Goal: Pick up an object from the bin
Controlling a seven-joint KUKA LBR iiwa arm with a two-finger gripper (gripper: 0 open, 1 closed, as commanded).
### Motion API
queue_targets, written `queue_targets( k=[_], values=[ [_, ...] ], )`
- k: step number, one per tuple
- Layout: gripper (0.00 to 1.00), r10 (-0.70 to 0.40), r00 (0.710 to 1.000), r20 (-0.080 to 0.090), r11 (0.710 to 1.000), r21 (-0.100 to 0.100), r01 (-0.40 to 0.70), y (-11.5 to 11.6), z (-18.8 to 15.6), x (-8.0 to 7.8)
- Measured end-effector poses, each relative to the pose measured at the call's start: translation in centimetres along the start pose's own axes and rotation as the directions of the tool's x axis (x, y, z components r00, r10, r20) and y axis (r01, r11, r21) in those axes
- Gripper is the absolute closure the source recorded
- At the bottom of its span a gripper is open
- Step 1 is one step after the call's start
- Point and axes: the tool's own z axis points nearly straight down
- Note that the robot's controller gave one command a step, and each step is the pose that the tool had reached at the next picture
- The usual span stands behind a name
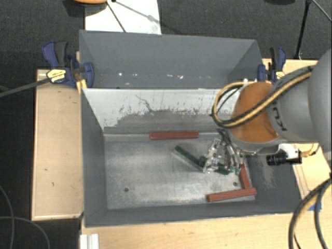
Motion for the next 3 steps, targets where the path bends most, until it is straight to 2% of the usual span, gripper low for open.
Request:
queue_targets(
  k=[1,2,3],
  values=[
    [1.00,0.000,1.000,-0.003,1.000,0.000,0.000,0.0,-0.4,0.2],
    [1.00,-0.002,1.000,-0.011,1.000,0.000,0.002,0.1,-2.3,0.4],
    [1.00,-0.004,1.000,-0.007,1.000,-0.002,0.004,0.2,-4.0,0.3]
  ],
)
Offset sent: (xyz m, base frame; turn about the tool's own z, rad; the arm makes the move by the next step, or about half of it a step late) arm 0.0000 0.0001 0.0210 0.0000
